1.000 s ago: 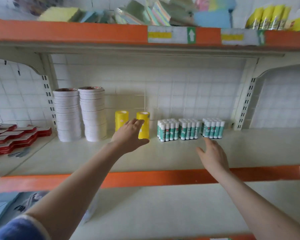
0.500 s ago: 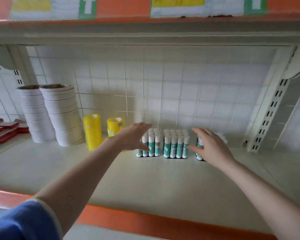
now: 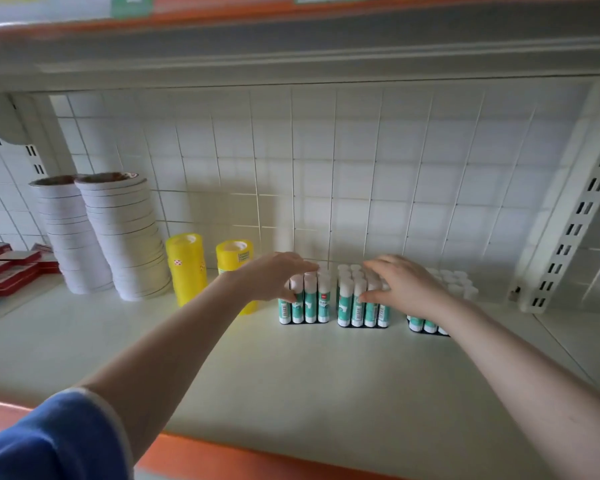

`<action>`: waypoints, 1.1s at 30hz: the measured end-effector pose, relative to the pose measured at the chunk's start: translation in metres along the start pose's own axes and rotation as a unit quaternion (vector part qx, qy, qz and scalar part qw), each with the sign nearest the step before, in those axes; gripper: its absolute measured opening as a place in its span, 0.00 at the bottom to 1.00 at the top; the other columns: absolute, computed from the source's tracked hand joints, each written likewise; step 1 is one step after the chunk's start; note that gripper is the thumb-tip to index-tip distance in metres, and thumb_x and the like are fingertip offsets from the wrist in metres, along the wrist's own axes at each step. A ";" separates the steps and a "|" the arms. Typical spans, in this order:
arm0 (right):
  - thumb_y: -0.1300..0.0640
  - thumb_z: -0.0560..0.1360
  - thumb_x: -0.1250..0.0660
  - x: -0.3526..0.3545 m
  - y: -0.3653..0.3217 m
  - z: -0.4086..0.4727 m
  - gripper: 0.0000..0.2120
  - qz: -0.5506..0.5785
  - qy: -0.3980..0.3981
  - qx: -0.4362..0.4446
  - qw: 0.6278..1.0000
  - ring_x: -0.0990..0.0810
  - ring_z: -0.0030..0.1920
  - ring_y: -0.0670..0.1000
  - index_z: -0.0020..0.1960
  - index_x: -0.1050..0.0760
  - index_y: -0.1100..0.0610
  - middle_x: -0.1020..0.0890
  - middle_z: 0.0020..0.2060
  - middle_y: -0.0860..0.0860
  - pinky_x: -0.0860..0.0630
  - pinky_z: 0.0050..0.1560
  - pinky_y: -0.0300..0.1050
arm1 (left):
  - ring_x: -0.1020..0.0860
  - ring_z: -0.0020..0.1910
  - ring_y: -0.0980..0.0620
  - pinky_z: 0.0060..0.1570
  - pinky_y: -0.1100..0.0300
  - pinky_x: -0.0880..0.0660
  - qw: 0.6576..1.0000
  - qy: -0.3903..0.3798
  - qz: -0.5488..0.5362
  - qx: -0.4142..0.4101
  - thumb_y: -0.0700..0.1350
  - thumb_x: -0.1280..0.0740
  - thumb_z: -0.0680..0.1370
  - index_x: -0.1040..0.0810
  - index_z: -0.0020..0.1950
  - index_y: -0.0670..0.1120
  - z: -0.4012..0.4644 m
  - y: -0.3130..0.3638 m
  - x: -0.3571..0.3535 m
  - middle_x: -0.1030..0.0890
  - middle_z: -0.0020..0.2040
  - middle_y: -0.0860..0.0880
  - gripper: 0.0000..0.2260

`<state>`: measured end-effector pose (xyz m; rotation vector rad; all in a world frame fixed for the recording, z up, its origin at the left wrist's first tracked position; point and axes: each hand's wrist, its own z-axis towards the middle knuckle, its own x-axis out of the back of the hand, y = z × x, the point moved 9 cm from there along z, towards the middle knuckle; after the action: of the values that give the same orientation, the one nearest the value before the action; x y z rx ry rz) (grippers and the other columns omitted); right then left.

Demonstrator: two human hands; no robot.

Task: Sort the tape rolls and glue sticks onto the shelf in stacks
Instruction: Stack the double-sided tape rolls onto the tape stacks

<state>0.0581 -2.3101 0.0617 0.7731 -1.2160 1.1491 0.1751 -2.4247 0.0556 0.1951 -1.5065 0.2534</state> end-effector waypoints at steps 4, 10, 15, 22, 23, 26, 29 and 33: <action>0.42 0.71 0.31 0.000 0.003 0.003 0.27 0.020 0.023 -0.008 1.000 0.30 0.62 0.53 0.66 0.29 0.53 0.26 0.60 0.51 0.31 0.59 0.47 | 0.28 0.61 0.49 0.57 0.51 0.30 1.000 0.016 -0.016 -0.010 0.43 0.28 0.72 0.36 0.73 0.53 0.002 -0.003 0.000 0.27 0.64 0.50 0.32; 0.42 0.71 0.31 -0.001 0.005 0.003 0.27 0.018 0.041 -0.022 0.999 0.30 0.62 0.53 0.65 0.28 0.55 0.25 0.59 0.52 0.32 0.59 0.47 | 0.28 0.61 0.49 0.57 0.51 0.29 0.999 0.023 -0.028 -0.017 0.42 0.27 0.71 0.35 0.72 0.53 0.002 -0.004 0.000 0.27 0.64 0.50 0.32; 0.39 0.70 0.33 0.004 0.011 -0.004 0.35 0.033 0.025 -0.018 0.999 0.33 0.67 0.52 0.71 0.35 0.54 0.31 0.67 0.51 0.36 0.63 0.43 | 0.29 0.62 0.50 0.58 0.55 0.30 0.999 0.017 -0.021 -0.025 0.45 0.28 0.72 0.38 0.73 0.52 0.003 -0.003 -0.001 0.29 0.66 0.51 0.33; 0.35 0.68 0.33 0.013 0.069 -0.031 0.38 -0.021 -0.031 -0.083 0.996 0.32 0.66 0.52 0.72 0.37 0.51 0.30 0.68 0.50 0.34 0.62 0.44 | 0.31 0.63 0.51 0.57 0.61 0.35 0.998 0.031 -0.043 -0.033 0.50 0.28 0.72 0.39 0.74 0.51 0.007 0.009 0.008 0.31 0.67 0.50 0.33; 0.35 0.68 0.32 0.013 0.074 -0.034 0.36 -0.018 -0.031 -0.087 0.996 0.30 0.65 0.52 0.70 0.36 0.50 0.28 0.66 0.49 0.33 0.59 0.44 | 0.31 0.64 0.51 0.57 0.62 0.35 0.998 0.032 -0.044 -0.032 0.51 0.29 0.73 0.40 0.74 0.51 0.008 0.011 0.008 0.32 0.68 0.50 0.33; 0.38 0.68 0.30 0.014 0.083 -0.037 0.33 0.004 -0.001 -0.094 0.996 0.28 0.61 0.52 0.68 0.32 0.49 0.25 0.62 0.49 0.33 0.54 0.42 | 0.32 0.65 0.52 0.58 0.62 0.35 0.998 0.037 -0.039 -0.029 0.55 0.31 0.73 0.40 0.74 0.52 0.012 0.020 0.008 0.34 0.70 0.52 0.33; 0.39 0.68 0.29 0.014 0.085 -0.035 0.30 0.005 0.029 -0.094 0.995 0.27 0.60 0.52 0.66 0.30 0.49 0.24 0.60 0.49 0.33 0.55 0.44 | 0.33 0.66 0.52 0.61 0.60 0.35 0.998 0.035 -0.041 -0.030 0.55 0.31 0.73 0.41 0.75 0.51 0.016 0.028 0.006 0.34 0.71 0.51 0.33; 0.40 0.68 0.29 0.010 0.084 -0.035 0.31 0.021 0.041 -0.096 0.994 0.28 0.60 0.54 0.66 0.30 0.51 0.24 0.58 0.50 0.33 0.59 0.47 | 0.34 0.67 0.51 0.63 0.55 0.33 0.998 0.034 -0.042 -0.019 0.54 0.30 0.73 0.42 0.75 0.52 0.017 0.029 0.004 0.35 0.71 0.51 0.34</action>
<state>-0.0120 -2.2515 0.0539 0.5517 -1.2575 1.0702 0.1505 -2.4015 0.0599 0.2173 -1.4310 0.1619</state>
